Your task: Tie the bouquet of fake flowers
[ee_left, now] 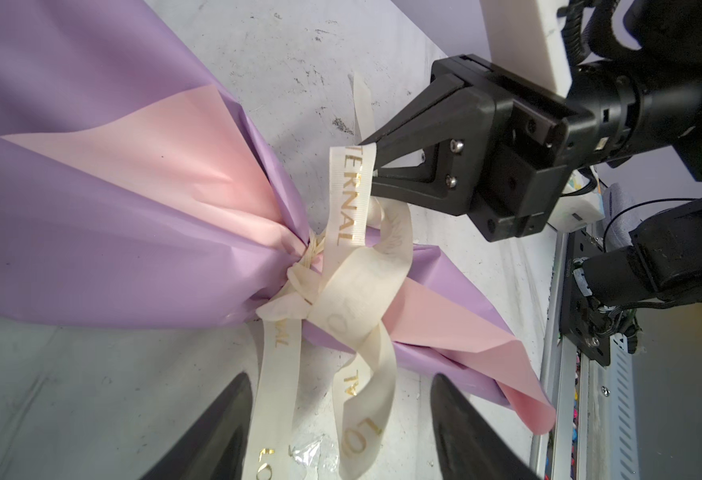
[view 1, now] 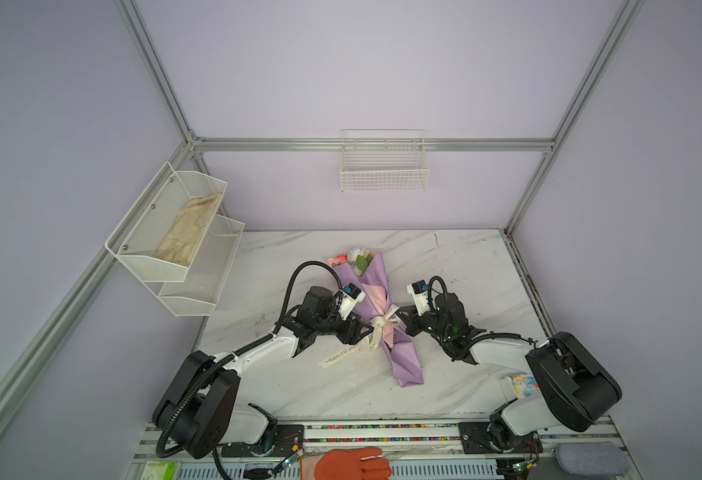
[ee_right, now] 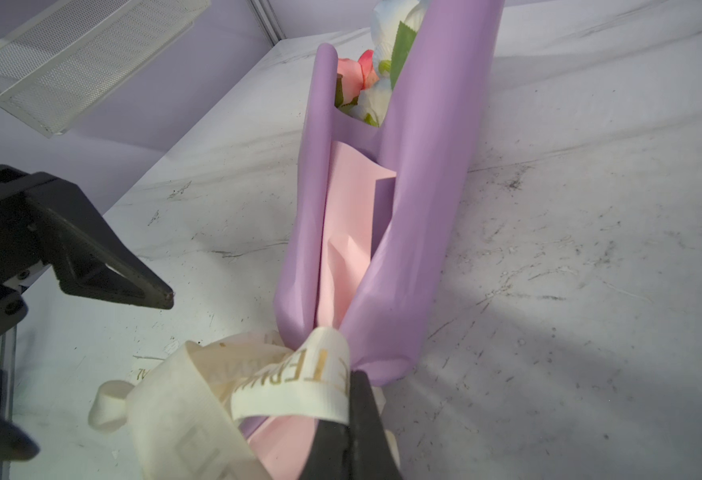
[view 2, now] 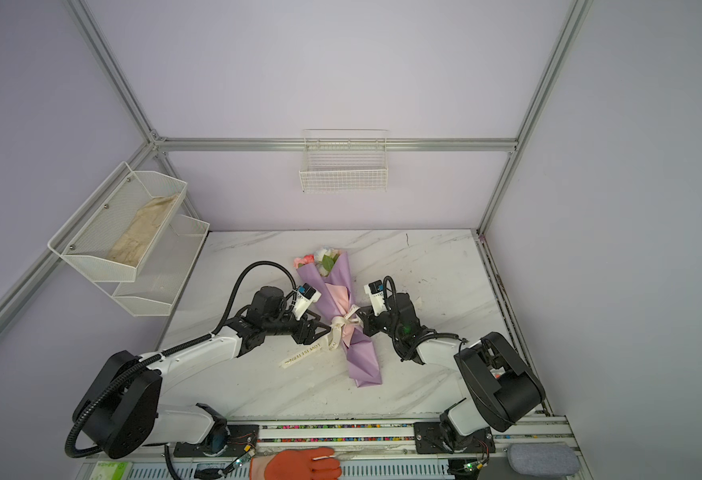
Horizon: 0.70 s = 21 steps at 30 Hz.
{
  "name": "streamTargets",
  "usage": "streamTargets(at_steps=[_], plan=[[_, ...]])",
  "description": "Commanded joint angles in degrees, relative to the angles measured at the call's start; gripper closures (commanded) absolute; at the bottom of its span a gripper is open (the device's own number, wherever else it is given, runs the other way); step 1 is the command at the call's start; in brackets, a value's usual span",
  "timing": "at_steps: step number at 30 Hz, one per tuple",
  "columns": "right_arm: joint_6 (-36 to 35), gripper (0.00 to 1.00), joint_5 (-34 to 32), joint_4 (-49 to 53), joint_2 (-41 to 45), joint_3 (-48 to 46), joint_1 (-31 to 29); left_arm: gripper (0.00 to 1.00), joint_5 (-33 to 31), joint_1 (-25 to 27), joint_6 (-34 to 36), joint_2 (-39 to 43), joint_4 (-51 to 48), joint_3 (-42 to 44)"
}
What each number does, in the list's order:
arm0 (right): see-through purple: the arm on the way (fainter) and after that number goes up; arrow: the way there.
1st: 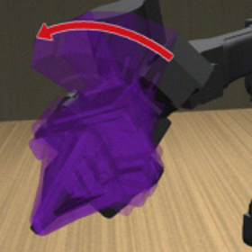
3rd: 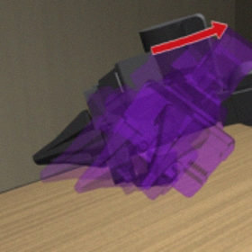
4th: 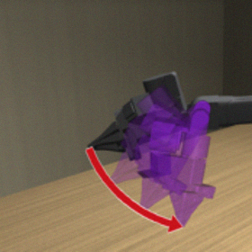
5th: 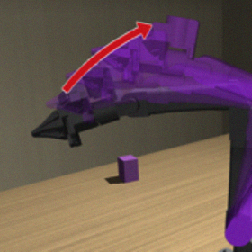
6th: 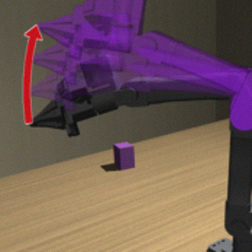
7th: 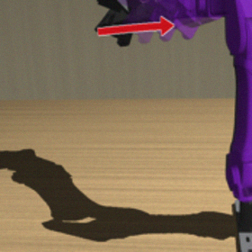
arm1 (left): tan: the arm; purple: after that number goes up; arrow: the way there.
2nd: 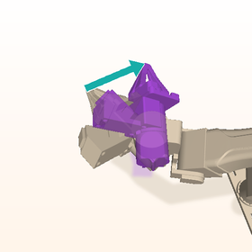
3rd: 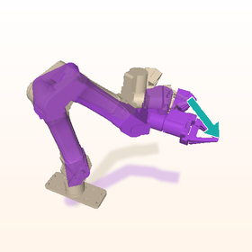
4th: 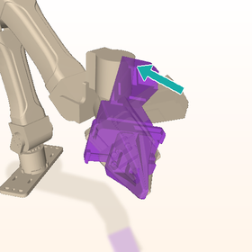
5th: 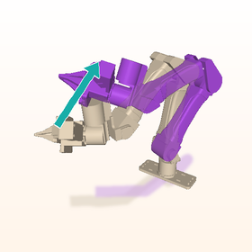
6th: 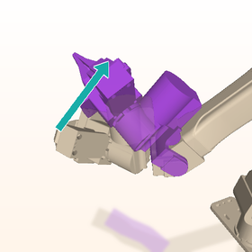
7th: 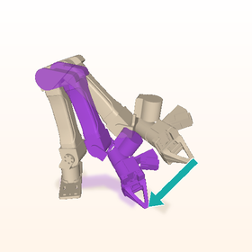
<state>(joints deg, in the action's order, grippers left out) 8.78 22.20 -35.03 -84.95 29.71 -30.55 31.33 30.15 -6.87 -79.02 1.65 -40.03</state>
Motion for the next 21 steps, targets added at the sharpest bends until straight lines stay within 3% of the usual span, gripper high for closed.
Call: streamTargets(at_steps=[1,9,15,21], plan=[[0.8,1.00,-0.4,0.0,1.3,0.8,-0.3,0.33,0.6,1.1,-0.3,-1.4,3.9,0.8],[1.9,1.00,-1.0,1.0,1.4,1.5,-0.3,0.47,1.7,2.3,1.9,-6.5,1.3,-1.4],[2.9,1.00,-2.7,2.9,1.6,2.3,-0.3,0.88,0.5,2.3,2.8,-4.7,0.5,-0.1],[5.8,1.00,-7.7,7.8,1.7,4.1,0.5,0.99,-2.3,2.2,2.1,-4.8,-3.6,-0.2]])
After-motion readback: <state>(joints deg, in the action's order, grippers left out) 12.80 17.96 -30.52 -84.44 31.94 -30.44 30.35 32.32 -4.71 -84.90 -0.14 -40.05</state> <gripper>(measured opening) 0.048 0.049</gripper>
